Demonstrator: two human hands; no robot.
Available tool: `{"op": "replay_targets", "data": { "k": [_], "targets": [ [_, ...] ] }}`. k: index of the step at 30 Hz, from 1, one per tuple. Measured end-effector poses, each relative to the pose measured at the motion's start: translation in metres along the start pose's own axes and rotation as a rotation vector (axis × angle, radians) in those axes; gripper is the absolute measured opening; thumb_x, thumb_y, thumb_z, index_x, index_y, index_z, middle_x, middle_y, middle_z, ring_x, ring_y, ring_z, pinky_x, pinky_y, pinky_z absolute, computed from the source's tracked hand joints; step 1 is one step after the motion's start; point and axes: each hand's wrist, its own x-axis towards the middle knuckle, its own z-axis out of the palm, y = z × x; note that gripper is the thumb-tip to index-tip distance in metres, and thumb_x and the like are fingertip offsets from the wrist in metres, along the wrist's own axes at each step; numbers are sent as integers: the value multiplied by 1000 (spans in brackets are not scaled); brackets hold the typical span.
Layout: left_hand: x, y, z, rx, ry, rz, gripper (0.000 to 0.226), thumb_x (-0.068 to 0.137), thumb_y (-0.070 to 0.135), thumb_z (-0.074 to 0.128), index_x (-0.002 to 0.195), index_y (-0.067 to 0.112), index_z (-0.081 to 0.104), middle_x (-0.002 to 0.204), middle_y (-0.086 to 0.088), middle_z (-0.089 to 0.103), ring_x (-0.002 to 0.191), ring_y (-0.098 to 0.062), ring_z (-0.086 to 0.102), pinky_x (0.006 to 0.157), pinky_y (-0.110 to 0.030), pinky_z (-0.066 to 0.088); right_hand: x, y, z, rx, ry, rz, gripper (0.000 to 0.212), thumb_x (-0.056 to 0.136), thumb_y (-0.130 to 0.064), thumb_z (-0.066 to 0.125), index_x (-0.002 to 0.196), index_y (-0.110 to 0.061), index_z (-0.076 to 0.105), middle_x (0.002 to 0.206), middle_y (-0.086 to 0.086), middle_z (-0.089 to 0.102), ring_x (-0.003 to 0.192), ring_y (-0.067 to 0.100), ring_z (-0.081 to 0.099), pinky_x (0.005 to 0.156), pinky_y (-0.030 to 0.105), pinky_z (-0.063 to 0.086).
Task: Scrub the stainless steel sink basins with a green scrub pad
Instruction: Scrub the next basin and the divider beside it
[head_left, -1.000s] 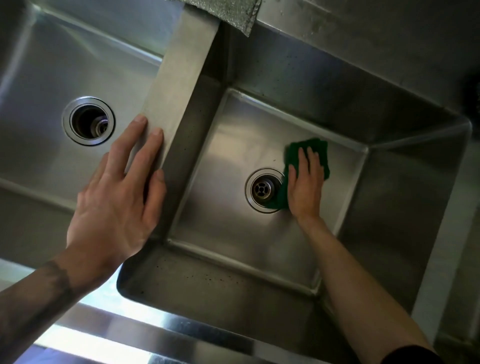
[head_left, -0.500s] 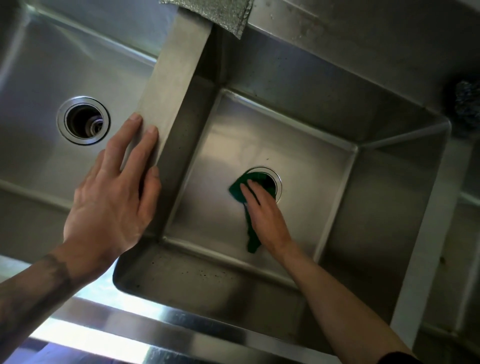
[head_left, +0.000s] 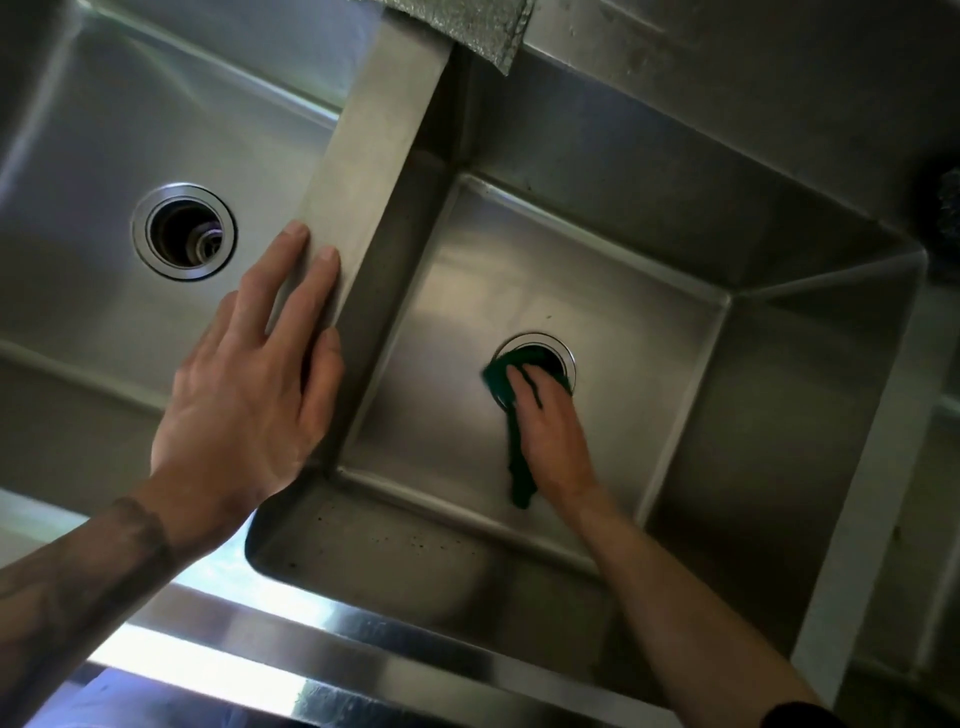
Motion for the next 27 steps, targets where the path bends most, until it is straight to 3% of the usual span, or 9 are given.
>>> {"op": "replay_targets", "data": {
  "k": [2, 4, 10, 14, 16, 19, 22, 25, 27],
  "targets": [
    [2, 2, 0, -5, -5, -6, 55, 114, 31, 37, 166, 13, 33, 174, -12, 28, 143, -41, 51, 84, -55, 60, 3, 29, -11, -188, 9, -148, 71, 88, 4, 74, 153, -3, 46, 155, 25, 46, 143, 42, 46, 121, 45, 28],
    [2, 0, 0, -15, -13, -14, 55, 115, 31, 37, 166, 13, 33, 173, -12, 28, 144, -40, 50, 84, -54, 60, 8, 47, -20, -238, 19, -209, 74, 86, 5, 74, 153, -3, 46, 155, 25, 46, 142, 43, 47, 120, 49, 34],
    [1, 1, 3, -14, 13, 0, 54, 115, 30, 39, 165, 13, 35, 173, -11, 30, 141, -41, 53, 85, -54, 60, 3, -5, 9, -92, 157, -23, 61, 90, 10, 70, 147, 6, 50, 147, 30, 52, 135, 46, 53, 112, 56, 47],
    [0, 0, 3, -30, 13, 0, 54, 114, 30, 39, 165, 13, 35, 173, -11, 29, 138, -42, 55, 84, -55, 60, 4, -13, 15, -46, 166, -194, 56, 93, 10, 64, 147, 5, 51, 148, 29, 52, 138, 44, 50, 117, 54, 43],
    [0, -2, 2, -14, 16, 3, 54, 114, 31, 38, 165, 13, 35, 173, -11, 29, 139, -41, 54, 84, -55, 60, 17, -5, 9, -64, 178, -239, 59, 89, 11, 69, 145, 5, 53, 147, 28, 53, 137, 45, 51, 117, 56, 42],
    [1, -2, 4, -11, 12, -5, 54, 115, 33, 34, 166, 14, 33, 173, -10, 28, 146, -38, 48, 85, -55, 60, 30, 16, -4, -107, 172, -173, 63, 88, 5, 71, 148, 2, 52, 150, 27, 50, 138, 44, 49, 118, 54, 40],
    [0, -5, 6, 38, -31, 0, 58, 117, 39, 24, 169, 14, 27, 176, -9, 26, 157, -32, 37, 92, -55, 60, 14, 37, -11, -110, 192, -106, 60, 94, 0, 56, 153, -1, 46, 156, 25, 43, 144, 40, 42, 121, 51, 37],
    [0, -5, 5, 11, -30, -5, 56, 116, 37, 29, 168, 15, 29, 175, -9, 26, 150, -37, 44, 83, -54, 60, -8, 22, -2, 6, 223, 108, 55, 102, 1, 51, 156, -8, 44, 163, 15, 36, 153, 28, 32, 124, 47, 33],
    [0, -1, 3, 5, -22, -10, 56, 115, 35, 33, 167, 15, 31, 175, -8, 26, 144, -40, 50, 80, -55, 60, -6, 2, 8, 16, 183, 64, 52, 104, -2, 54, 155, -7, 46, 162, 16, 38, 152, 31, 34, 127, 47, 29]
  ]
}}
